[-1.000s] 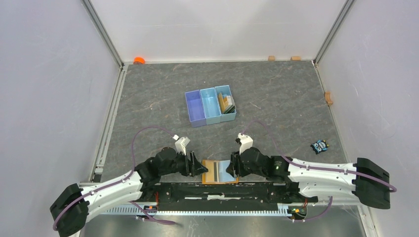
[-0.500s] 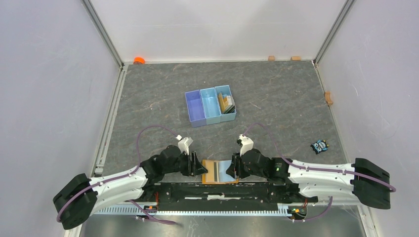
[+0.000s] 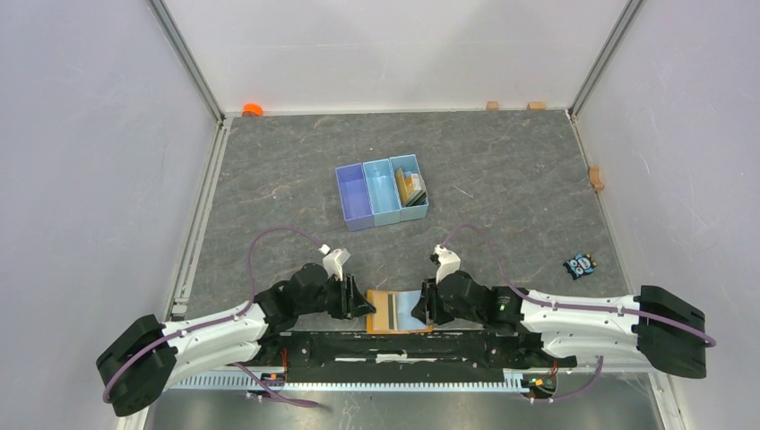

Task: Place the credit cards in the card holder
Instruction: Insert the credit card into the card holder, then turn over the card slot in the card holder.

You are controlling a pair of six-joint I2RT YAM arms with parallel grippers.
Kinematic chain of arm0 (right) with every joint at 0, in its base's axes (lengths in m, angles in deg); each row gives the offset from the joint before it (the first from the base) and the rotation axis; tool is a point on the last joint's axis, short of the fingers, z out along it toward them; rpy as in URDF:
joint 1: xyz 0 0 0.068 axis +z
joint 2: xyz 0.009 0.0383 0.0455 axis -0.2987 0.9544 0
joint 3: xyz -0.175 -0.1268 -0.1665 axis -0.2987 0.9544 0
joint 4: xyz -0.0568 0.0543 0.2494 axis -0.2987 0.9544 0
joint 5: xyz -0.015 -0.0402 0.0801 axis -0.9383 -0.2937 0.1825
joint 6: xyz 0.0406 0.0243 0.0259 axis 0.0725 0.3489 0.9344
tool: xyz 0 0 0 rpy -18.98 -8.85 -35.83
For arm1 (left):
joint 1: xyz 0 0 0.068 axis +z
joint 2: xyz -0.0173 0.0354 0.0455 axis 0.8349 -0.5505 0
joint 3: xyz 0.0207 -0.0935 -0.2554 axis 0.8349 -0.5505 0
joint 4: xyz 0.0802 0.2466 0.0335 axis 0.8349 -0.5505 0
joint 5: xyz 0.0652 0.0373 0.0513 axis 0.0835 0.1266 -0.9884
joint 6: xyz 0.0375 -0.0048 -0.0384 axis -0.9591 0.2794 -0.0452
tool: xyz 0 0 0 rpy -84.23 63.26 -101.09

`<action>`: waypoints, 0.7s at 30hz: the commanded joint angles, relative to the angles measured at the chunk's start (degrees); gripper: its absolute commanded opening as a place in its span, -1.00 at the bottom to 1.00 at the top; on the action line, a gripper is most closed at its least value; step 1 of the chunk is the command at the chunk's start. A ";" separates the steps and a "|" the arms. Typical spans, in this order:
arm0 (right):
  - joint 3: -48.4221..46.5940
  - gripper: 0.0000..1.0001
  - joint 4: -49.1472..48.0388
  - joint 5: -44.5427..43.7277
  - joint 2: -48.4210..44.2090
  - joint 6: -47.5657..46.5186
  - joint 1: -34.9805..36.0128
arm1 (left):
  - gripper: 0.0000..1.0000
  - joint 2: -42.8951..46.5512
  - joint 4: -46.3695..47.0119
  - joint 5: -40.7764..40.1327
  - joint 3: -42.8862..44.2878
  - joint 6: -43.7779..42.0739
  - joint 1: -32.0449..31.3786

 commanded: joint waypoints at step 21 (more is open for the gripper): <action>2.31 -0.18 -5.37 0.21 3.16 3.12 0.03 | -0.41 -1.22 3.77 1.78 0.41 -0.79 0.09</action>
